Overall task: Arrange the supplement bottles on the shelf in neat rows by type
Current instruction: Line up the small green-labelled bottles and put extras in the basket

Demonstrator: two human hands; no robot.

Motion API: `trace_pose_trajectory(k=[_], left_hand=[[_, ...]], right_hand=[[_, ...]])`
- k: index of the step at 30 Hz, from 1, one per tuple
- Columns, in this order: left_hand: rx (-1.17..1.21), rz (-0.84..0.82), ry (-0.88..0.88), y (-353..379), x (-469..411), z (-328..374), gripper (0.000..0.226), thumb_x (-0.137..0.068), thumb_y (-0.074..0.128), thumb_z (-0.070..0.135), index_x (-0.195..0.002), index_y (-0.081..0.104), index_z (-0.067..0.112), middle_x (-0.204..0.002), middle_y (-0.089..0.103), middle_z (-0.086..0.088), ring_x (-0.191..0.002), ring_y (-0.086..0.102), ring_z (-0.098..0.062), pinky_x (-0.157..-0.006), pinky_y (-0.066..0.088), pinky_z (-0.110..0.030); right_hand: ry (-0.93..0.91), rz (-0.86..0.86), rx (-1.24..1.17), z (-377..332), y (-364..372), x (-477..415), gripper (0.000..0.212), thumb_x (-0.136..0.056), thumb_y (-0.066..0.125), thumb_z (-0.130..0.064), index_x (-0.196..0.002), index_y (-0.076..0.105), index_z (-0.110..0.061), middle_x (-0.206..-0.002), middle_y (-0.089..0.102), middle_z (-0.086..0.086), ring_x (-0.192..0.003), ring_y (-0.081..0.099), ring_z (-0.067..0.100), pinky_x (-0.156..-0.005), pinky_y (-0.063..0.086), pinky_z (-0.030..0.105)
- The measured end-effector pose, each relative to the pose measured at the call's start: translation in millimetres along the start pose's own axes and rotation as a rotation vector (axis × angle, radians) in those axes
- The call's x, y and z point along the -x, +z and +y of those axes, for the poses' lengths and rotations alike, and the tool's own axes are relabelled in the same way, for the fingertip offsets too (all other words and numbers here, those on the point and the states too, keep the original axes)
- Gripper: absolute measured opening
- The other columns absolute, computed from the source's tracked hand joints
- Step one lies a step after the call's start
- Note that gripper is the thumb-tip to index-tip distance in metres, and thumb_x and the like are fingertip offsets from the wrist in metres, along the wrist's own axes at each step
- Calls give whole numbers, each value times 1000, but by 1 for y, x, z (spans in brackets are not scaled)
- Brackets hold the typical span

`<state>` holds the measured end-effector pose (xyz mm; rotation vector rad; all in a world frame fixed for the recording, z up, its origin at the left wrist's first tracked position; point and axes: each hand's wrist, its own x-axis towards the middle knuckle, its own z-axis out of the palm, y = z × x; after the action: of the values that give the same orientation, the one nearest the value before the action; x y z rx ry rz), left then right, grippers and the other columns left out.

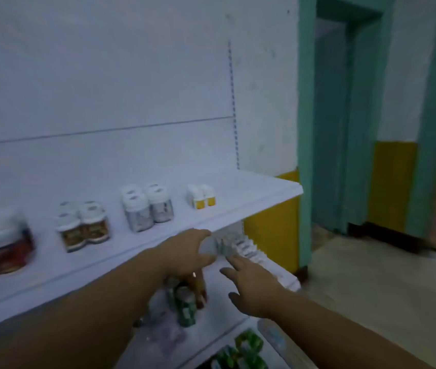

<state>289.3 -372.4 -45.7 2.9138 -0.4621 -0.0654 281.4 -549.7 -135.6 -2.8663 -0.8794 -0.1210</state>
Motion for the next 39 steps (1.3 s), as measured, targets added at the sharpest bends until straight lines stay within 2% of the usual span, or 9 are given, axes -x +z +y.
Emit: trace_pose_trajectory(k=[6,9,12,15,21,29,31,35,39], left_hand=[[3,213,-150,-61,73,-70,62,-88,52,45,-143,29,27,-151,31,4,-135,34,-15,-110,28,-28],[42,322,-228,-78,102,-101,51,-87,52,42,-136,40,30,-140,45,5,-122,46,-14,-103,36,-28],[72,388,-236,-86,119,-124,32,-87,51,37,-117,57,28,-121,60,5,-106,55,-13,-93,44,-28],[128,409,-199,-84,125,-139,27,-87,51,33,-112,61,28,-113,64,7,-99,58,-10,-90,48,-29],[299,407,-133,-74,125,-171,28,-87,54,34,-115,61,30,-121,62,13,-108,56,-2,-96,46,-23],[538,466,-124,-72,125,-198,32,-87,58,35,-119,60,30,-118,63,14,-105,56,4,-96,44,-17],[582,478,-126,-73,126,-200,31,-87,58,33,-118,60,29,-115,64,14,-103,57,5,-96,45,-18],[660,492,-150,-73,130,-203,26,-87,59,31,-112,62,31,-107,66,17,-98,59,6,-92,48,-18],[962,581,-246,-81,137,-201,10,-87,60,21,-92,67,26,-89,71,6,-80,66,-3,-73,53,-18]], right_hand=[[-227,126,-22,-76,-47,-69,58,-94,45,-31,-148,27,-18,-160,11,5,-147,10,21,-116,19,35],[-236,312,-158,-106,-75,-99,48,-91,47,-23,-139,44,-18,-150,36,4,-138,33,23,-110,29,29],[-214,411,-230,-136,-99,-130,43,-95,45,-24,-137,45,-18,-149,39,1,-137,34,16,-112,22,24],[-202,396,-256,-162,-117,-161,41,-95,48,-25,-136,47,-20,-147,43,-1,-135,36,15,-112,23,25],[-170,199,-231,-210,-139,-230,34,-92,52,-31,-123,59,-18,-130,58,1,-116,54,19,-97,42,30],[-159,78,-160,-256,-120,-315,43,-90,56,-29,-131,53,-15,-139,51,6,-125,47,23,-103,38,33],[-160,51,-99,-261,-112,-327,41,-90,56,-26,-129,55,-14,-136,53,6,-122,50,23,-98,40,31],[-175,145,-132,-263,-105,-336,33,-87,60,-25,-118,62,-15,-125,60,4,-112,55,21,-90,44,29],[-159,326,-549,-253,-124,-326,35,-83,68,-26,-115,63,-14,-113,62,5,-99,57,18,-83,45,27]])
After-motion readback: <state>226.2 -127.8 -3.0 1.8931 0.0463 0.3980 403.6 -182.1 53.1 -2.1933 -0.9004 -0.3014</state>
